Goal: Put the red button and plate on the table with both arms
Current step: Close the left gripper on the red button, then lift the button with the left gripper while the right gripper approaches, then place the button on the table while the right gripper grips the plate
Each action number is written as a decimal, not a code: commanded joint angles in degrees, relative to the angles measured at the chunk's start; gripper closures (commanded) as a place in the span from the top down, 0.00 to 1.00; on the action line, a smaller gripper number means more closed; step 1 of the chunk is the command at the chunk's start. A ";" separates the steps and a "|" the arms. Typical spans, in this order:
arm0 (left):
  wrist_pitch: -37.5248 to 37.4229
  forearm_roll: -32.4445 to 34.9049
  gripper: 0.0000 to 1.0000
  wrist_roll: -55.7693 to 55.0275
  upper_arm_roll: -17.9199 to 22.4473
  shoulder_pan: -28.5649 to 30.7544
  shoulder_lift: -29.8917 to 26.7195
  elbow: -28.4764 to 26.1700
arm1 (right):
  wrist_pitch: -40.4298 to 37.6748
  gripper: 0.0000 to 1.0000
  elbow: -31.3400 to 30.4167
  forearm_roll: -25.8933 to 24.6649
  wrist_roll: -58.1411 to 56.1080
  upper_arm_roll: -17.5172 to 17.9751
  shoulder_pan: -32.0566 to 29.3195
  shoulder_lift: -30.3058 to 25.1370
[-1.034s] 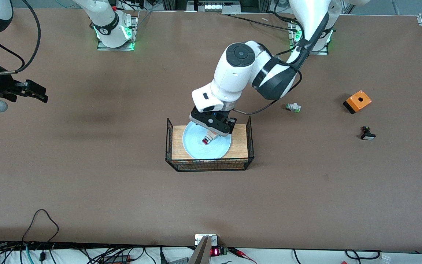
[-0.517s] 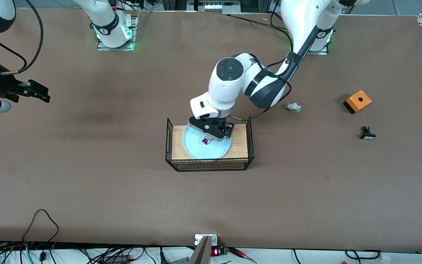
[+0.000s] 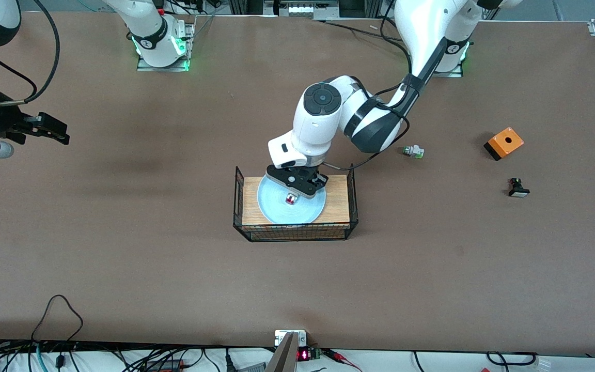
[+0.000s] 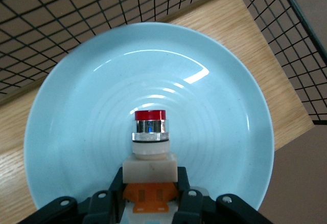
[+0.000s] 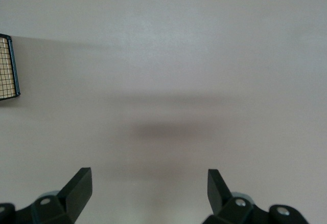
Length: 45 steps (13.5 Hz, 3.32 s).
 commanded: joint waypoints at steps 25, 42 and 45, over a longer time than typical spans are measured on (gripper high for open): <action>7.63 0.18 0.08 30.52 0.98 39.58 -13.98 -36.24 | 7.82 1.00 10.16 9.40 77.84 0.18 32.00 16.98; -26.11 0.01 1.00 26.25 -2.26 40.98 -16.44 -17.75 | 26.02 0.82 10.70 9.22 91.24 0.18 36.48 30.19; -43.34 0.01 1.00 21.30 -3.76 40.98 -16.79 -4.49 | 26.38 0.45 10.62 9.05 91.24 0.18 36.48 30.71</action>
